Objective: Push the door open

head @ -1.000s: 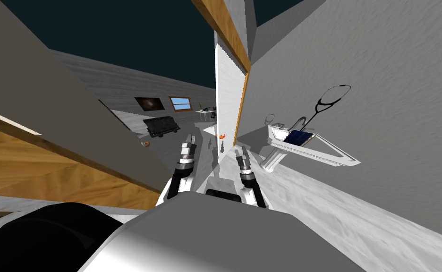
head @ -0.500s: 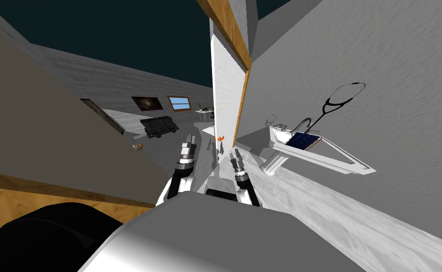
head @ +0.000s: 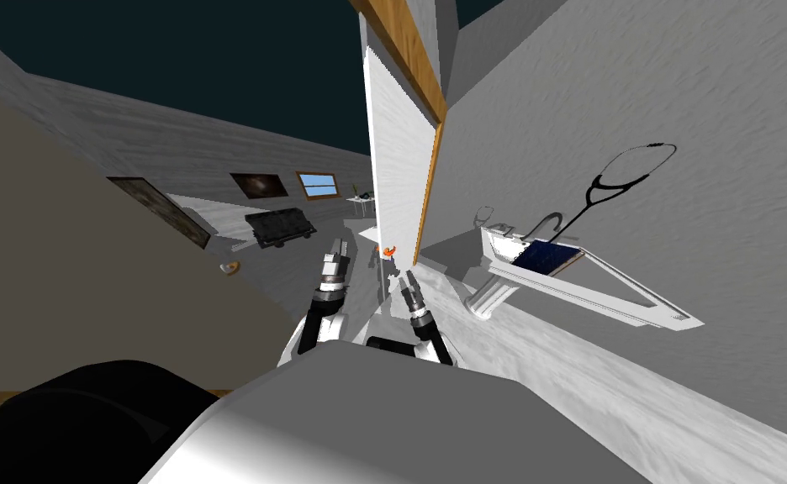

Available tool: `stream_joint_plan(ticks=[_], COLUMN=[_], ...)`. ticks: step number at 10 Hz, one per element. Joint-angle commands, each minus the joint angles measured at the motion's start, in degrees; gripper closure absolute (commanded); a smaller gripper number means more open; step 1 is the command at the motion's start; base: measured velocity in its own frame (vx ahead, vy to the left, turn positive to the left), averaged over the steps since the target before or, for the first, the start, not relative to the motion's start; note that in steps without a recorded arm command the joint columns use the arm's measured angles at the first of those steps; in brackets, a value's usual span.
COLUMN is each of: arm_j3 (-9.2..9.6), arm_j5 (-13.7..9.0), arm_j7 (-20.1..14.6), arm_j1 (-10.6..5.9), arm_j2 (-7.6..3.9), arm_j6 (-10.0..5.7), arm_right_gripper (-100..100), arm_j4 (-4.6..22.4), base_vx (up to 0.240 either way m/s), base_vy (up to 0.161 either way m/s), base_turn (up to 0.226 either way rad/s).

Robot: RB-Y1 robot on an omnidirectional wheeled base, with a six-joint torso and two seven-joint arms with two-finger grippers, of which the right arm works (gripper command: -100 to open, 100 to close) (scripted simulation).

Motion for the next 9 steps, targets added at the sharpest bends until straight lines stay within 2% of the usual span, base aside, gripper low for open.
stream_joint_plan(ticks=[1,4,6,9], arm_j3=[1.88,4.5,7.09,9.58], arm_j5=[-0.1,-0.1,-0.2,-0.2], arm_j7=[-0.3,-0.5,-0.8,-1.1], arm_j1=[-0.93,-2.36,-3.77,-5.13], arm_j2=[-0.32,-0.61,-0.89,-1.15], arm_j6=[-0.42,-1.1,-1.78,-2.42], arm_right_gripper=[-100,-100,-100,-100], arm_j4=[2.2,5.5,8.9,12.1], base_vx=[0.184,0.151,0.159,0.157], base_vy=[-0.055,-0.027,-0.041,-0.043], base_turn=[0.002,0.003,0.003,0.003])
